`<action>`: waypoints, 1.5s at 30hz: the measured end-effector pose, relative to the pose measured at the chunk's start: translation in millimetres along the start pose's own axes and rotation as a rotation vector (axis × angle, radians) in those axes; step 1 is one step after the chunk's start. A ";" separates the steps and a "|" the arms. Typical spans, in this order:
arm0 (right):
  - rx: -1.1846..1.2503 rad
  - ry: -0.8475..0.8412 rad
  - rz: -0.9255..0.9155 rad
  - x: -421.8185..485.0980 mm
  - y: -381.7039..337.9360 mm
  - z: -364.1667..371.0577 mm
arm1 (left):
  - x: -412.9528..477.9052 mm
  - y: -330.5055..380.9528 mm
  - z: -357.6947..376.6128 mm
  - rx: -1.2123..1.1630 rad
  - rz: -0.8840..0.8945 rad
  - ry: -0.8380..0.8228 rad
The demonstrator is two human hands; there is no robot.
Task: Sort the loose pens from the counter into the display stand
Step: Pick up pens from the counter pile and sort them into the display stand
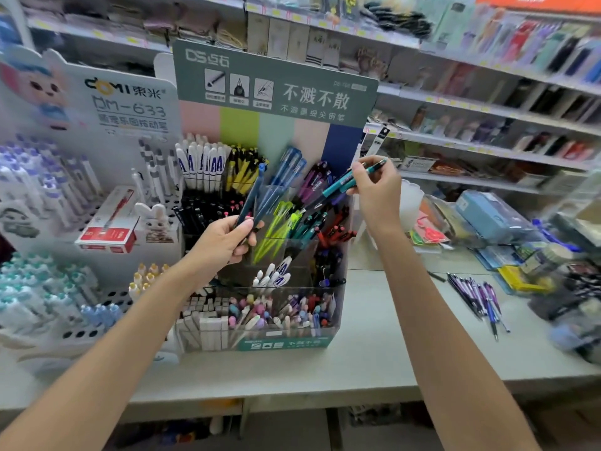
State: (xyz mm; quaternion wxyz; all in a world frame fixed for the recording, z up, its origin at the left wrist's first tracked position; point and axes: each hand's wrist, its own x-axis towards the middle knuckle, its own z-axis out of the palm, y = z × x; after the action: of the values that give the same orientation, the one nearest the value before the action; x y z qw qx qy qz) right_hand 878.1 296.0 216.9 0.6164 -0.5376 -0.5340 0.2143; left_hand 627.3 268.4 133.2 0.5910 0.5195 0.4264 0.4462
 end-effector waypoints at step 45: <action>-0.694 -0.472 -0.330 -28.3 68.9 47.8 | -4.0 -7.2 12.6 -0.072 -0.052 0.030</action>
State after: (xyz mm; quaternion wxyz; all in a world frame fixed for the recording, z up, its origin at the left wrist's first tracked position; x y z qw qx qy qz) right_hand 847.4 315.8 136.3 0.2867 -0.5565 -0.7789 0.0381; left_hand 639.2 261.2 127.5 0.6143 0.4800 0.4323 0.4532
